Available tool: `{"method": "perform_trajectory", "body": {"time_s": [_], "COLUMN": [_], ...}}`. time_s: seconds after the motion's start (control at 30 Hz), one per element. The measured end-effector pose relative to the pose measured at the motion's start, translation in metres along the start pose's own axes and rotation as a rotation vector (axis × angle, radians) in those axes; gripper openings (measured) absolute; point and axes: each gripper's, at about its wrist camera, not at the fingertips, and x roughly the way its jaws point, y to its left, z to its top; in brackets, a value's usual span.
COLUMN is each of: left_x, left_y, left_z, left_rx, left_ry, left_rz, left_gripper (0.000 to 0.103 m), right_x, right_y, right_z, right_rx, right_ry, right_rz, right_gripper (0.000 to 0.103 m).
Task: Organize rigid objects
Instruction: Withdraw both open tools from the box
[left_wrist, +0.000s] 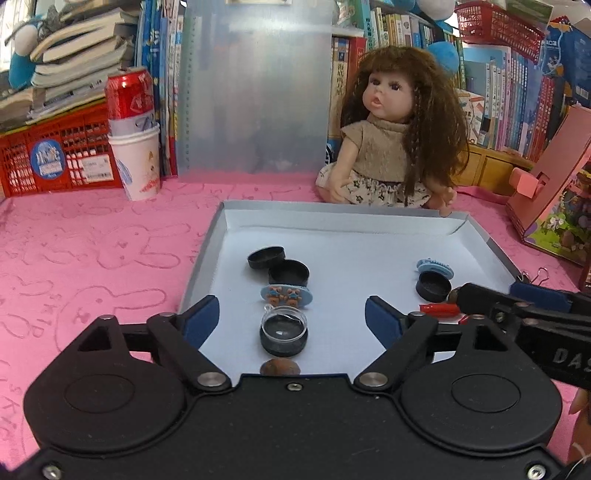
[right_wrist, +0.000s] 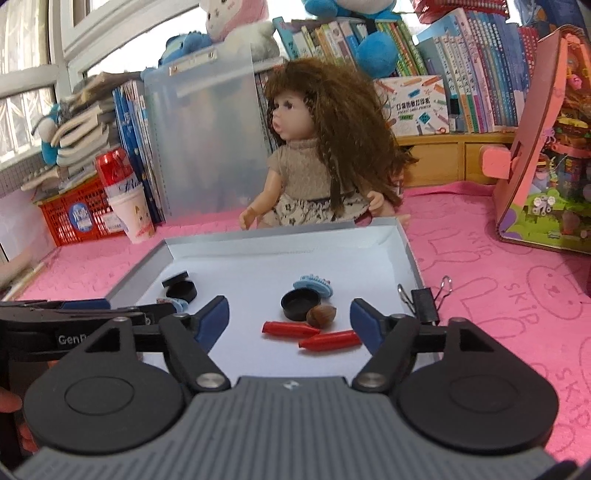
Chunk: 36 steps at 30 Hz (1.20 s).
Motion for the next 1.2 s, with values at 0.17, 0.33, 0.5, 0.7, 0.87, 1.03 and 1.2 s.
{"method": "perform_trajectory", "body": {"time_s": [0.17,0.33,0.5,0.7,0.87,1.03,1.2], "left_x": [-0.003,-0.006,-0.011,-0.019,-0.026,-0.034,-0.044], "left_y": [0.003,0.004,0.001,0.001,0.002,0.003,0.003], "left_z": [0.001,0.0,-0.002,-0.003,-0.005,-0.01,-0.02], "left_rx": [-0.014,-0.012,0.016,0.011,-0.007,-0.017,-0.014], "left_ry": [0.007,-0.004,-0.016,-0.02,-0.02,-0.016,-0.016], "left_rz": [0.004,0.036,0.078,0.066,0.052,0.034,0.04], "left_gripper": [0.088,0.09,0.091,0.091,0.092,0.092,0.092], "right_x": [-0.008,-0.014,-0.019,-0.026,-0.033,-0.041,-0.051], "right_y": [-0.002,-0.003,-0.006,-0.008,-0.008,-0.005,-0.001], "right_z": [0.001,0.001,-0.001,-0.004,-0.007,-0.014,-0.022], "right_rx": [0.009,0.011,0.032,0.043,0.04,0.01,-0.011], "right_ry": [-0.028,-0.044,-0.041,-0.046,-0.045,-0.041,-0.038], "right_rz": [-0.005,-0.014,-0.009,-0.025,-0.043,-0.064,-0.078], "right_gripper": [0.087,0.093,0.1,0.103,0.103,0.103,0.103]}}
